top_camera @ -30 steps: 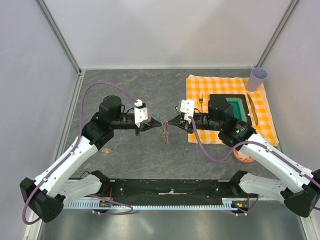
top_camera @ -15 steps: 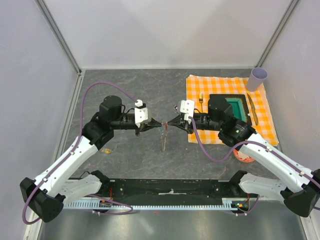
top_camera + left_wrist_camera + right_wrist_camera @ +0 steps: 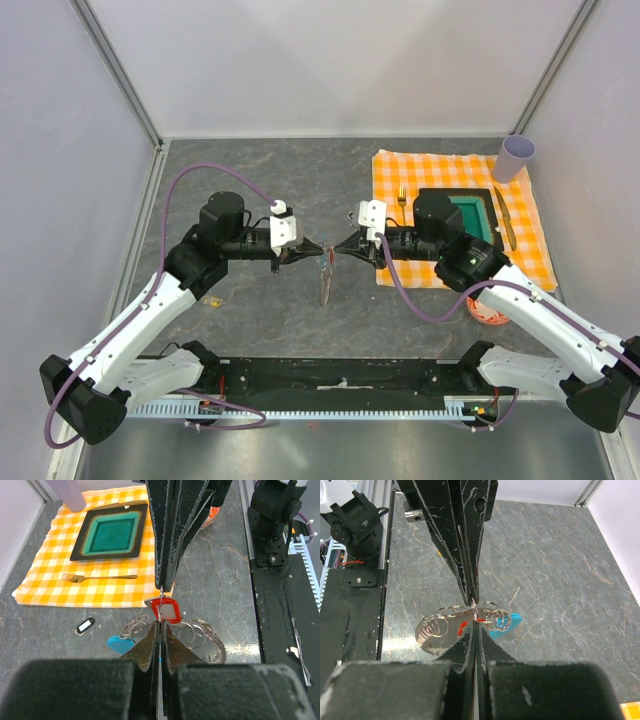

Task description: Put the keys on the keyring

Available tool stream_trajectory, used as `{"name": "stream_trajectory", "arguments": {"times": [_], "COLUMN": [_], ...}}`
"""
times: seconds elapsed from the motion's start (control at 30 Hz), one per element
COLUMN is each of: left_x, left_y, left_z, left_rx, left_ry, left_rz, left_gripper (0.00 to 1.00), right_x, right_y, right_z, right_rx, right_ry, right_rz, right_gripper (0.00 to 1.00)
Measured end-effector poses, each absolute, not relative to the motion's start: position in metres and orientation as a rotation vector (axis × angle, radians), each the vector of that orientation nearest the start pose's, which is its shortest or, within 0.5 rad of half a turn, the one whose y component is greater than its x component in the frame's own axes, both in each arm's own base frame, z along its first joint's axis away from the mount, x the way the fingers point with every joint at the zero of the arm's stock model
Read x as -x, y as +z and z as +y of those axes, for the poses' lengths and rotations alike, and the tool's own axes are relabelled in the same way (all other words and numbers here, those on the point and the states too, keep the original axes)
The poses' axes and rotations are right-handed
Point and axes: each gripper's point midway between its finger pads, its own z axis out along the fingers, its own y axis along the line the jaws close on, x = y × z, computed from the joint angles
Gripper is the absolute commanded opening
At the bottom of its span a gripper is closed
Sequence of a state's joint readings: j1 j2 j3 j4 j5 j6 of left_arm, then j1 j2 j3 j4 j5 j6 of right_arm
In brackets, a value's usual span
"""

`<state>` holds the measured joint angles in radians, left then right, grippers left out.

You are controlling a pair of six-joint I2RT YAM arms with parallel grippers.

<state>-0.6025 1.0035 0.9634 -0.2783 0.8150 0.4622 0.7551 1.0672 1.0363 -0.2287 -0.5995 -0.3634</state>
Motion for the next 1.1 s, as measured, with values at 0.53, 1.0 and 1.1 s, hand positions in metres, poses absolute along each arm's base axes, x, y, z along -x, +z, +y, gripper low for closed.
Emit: {"name": "stream_trajectory", "arguments": {"times": [0.53, 1.0, 1.1], "left_x": [-0.1908, -0.1895, -0.1895], "left_y": [0.2851, 0.2854, 0.2854], "left_z": [-0.2709, -0.2712, -0.2712], "left_rx": [-1.39, -1.393, -1.393], "left_ry": [-0.862, -0.869, -0.869], "left_rz": [1.26, 1.256, 1.256], "left_gripper": [0.02, 0.02, 0.02], "right_x": [-0.1963, -0.1938, -0.1939], "right_y": [0.3014, 0.3024, 0.3023], "right_z": [0.3001, 0.301, 0.3011], "right_rx": [1.323, 1.331, 1.331], "right_ry": [0.801, 0.815, 0.815], "right_rz": [1.315, 1.308, 1.308], "right_gripper": [0.0, 0.0, 0.0]}}
